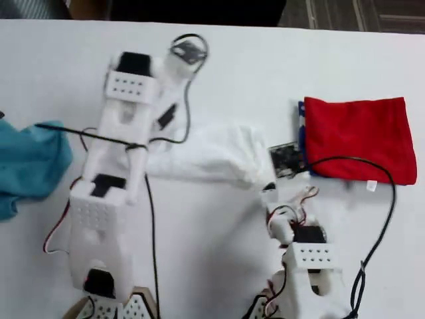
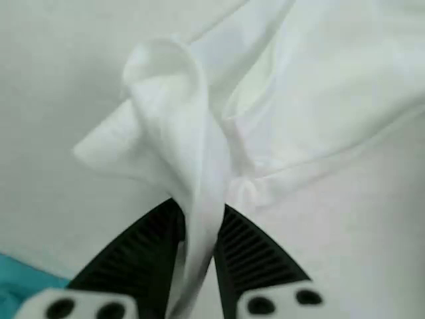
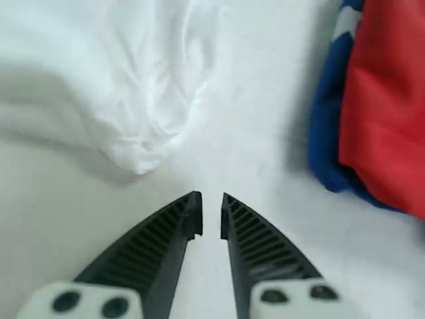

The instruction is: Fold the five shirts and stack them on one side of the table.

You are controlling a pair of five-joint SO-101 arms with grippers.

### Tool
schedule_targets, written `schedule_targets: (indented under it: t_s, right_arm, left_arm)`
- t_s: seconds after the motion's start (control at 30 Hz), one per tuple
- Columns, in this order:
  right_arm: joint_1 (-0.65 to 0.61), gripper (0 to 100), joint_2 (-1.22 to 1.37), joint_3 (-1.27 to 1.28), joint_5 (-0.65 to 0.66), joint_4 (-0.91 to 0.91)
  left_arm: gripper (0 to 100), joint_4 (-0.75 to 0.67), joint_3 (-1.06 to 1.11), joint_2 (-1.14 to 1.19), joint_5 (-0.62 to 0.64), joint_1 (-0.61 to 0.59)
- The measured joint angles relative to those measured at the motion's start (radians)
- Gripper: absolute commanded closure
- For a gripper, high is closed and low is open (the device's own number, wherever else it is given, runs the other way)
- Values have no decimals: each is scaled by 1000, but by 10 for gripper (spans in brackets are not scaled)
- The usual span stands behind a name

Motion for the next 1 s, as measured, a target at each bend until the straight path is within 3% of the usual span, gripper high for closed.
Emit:
schedule_targets:
  t_s: [0.2, 0.6, 1.0]
  right_arm:
    - [83, 942, 0, 0, -72, 0]
    - [94, 942, 0, 0, -75, -12]
    - [94, 942, 0, 0, -75, -12]
  left_arm:
    - [975, -23, 2, -9, 18, 117]
    - [975, -222, 9, -9, 21, 293]
    - [975, -284, 12, 107, 72, 354]
